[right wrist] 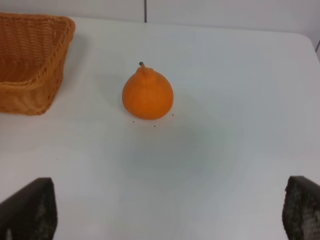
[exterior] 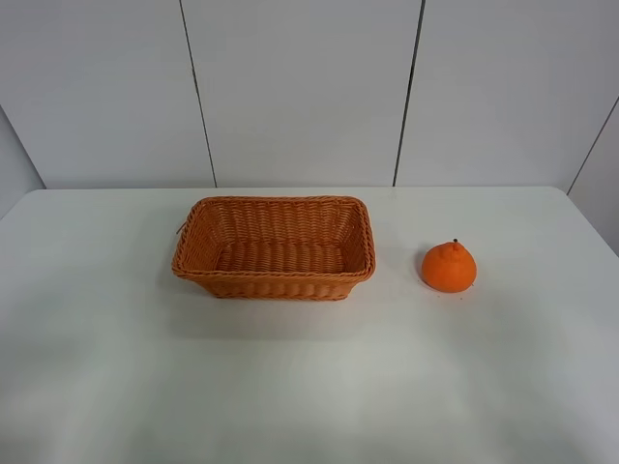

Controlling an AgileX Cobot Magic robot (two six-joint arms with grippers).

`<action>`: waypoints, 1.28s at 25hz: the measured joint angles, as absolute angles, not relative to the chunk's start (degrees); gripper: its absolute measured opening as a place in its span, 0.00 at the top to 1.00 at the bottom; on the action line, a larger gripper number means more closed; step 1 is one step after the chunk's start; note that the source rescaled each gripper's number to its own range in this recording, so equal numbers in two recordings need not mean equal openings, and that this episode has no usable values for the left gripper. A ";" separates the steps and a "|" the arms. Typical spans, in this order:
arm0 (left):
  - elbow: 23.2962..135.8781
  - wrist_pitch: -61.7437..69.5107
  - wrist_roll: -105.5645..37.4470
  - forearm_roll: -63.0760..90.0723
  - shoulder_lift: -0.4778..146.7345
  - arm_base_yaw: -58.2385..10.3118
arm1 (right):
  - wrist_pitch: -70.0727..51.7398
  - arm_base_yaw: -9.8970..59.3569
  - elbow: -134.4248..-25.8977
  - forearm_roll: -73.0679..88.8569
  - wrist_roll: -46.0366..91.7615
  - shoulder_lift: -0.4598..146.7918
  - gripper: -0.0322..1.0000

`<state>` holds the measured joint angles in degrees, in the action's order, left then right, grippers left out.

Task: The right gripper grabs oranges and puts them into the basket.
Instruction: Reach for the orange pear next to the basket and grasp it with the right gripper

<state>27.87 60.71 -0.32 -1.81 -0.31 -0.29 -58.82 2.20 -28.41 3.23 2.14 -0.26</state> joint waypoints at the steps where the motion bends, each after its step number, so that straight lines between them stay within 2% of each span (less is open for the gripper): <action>1: 27.87 60.71 -0.32 -1.81 -0.31 -0.29 | -58.82 2.20 -28.41 3.23 2.14 -0.26 0.00; 9: 27.87 60.71 -0.32 -1.81 -0.31 -0.29 | -58.82 2.20 -28.55 2.99 2.14 0.11 0.00; 12: 27.87 60.71 -0.32 -1.81 -0.31 -0.29 | -58.82 2.20 -30.86 2.99 1.97 5.74 0.00; 23: 27.87 60.71 -0.32 -1.81 -0.31 -0.29 | -57.56 2.20 -49.59 2.99 1.92 53.72 0.00; 32: 27.87 60.71 -0.32 -1.81 -0.31 -0.29 | -61.72 2.20 -73.11 2.95 1.92 93.32 0.00</action>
